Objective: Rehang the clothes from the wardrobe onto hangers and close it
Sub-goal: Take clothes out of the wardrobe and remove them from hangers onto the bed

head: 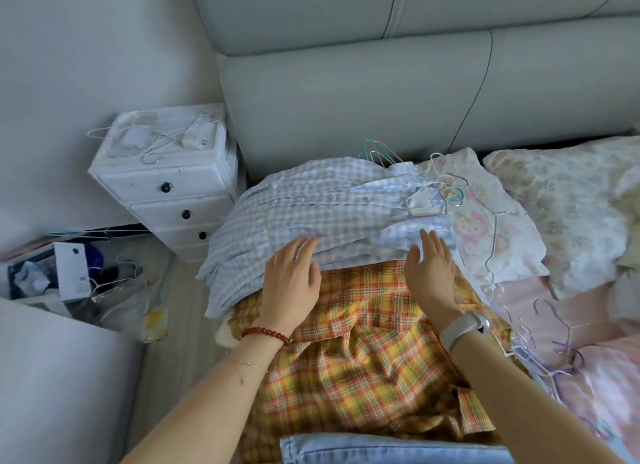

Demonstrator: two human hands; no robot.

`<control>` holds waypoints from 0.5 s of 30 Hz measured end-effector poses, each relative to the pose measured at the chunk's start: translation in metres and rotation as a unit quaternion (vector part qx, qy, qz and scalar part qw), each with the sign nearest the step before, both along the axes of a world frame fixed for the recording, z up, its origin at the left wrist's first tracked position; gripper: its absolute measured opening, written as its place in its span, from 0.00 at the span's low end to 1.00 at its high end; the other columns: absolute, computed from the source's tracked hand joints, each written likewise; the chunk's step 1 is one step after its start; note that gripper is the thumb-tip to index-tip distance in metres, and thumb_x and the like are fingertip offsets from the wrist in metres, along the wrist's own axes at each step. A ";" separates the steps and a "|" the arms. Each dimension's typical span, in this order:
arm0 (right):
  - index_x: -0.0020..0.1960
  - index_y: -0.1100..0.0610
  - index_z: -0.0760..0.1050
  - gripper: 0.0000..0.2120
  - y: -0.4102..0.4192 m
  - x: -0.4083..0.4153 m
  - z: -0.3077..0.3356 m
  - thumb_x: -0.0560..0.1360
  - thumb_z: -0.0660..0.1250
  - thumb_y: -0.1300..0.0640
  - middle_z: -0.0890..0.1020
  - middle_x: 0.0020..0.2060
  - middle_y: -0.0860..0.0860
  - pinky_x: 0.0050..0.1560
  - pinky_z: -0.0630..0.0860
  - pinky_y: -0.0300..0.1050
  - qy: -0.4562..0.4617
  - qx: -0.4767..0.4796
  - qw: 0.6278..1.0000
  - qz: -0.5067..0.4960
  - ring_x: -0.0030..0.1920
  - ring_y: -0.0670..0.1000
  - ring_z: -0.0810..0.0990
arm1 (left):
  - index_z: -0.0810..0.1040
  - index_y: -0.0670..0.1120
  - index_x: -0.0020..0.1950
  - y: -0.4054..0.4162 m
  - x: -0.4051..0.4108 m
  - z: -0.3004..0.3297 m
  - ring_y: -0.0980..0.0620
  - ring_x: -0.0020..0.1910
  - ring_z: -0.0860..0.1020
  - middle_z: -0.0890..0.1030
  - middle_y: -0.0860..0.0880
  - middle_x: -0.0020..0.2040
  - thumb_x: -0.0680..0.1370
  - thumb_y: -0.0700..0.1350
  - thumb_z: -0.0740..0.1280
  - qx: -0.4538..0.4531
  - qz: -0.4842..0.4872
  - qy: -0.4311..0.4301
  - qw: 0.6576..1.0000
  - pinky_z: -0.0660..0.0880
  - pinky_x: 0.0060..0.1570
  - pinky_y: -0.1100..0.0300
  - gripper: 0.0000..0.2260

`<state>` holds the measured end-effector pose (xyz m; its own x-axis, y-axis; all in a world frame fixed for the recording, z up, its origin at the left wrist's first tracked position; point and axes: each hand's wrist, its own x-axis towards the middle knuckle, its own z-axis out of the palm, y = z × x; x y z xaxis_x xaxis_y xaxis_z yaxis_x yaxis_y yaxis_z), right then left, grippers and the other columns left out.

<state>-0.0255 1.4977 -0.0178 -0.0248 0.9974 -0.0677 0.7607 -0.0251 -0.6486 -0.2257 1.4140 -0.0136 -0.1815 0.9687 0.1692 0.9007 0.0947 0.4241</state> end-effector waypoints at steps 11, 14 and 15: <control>0.69 0.56 0.66 0.19 -0.273 -0.017 -0.007 0.79 0.54 0.56 0.67 0.70 0.51 0.71 0.52 0.57 -0.080 -0.099 0.988 0.086 0.72 0.52 0.57 | 0.64 0.50 0.70 -0.237 0.034 -0.009 0.50 0.69 0.63 0.66 0.50 0.69 0.79 0.49 0.55 -0.214 0.027 0.060 0.975 0.61 0.67 0.52 0.19; 0.68 0.57 0.67 0.18 -0.330 -0.001 -0.009 0.79 0.54 0.57 0.68 0.69 0.51 0.71 0.53 0.59 -0.089 -0.116 0.987 0.073 0.72 0.53 0.59 | 0.65 0.49 0.70 -0.288 0.059 -0.012 0.49 0.67 0.65 0.69 0.50 0.67 0.79 0.48 0.56 -0.245 0.012 0.026 0.969 0.60 0.67 0.52 0.19; 0.67 0.57 0.68 0.18 -0.349 0.006 -0.009 0.79 0.54 0.57 0.69 0.68 0.52 0.71 0.54 0.58 -0.088 -0.113 0.988 0.065 0.71 0.53 0.60 | 0.65 0.49 0.70 -0.304 0.068 -0.012 0.48 0.66 0.65 0.69 0.49 0.67 0.79 0.48 0.56 -0.247 0.010 0.015 0.969 0.60 0.67 0.51 0.19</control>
<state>-0.0197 1.1488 -0.0271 -0.1192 0.9454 -0.3034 0.8670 -0.0497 -0.4958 -0.1578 1.1101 -0.0255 -0.2031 0.9292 -0.3088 0.9080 0.2967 0.2958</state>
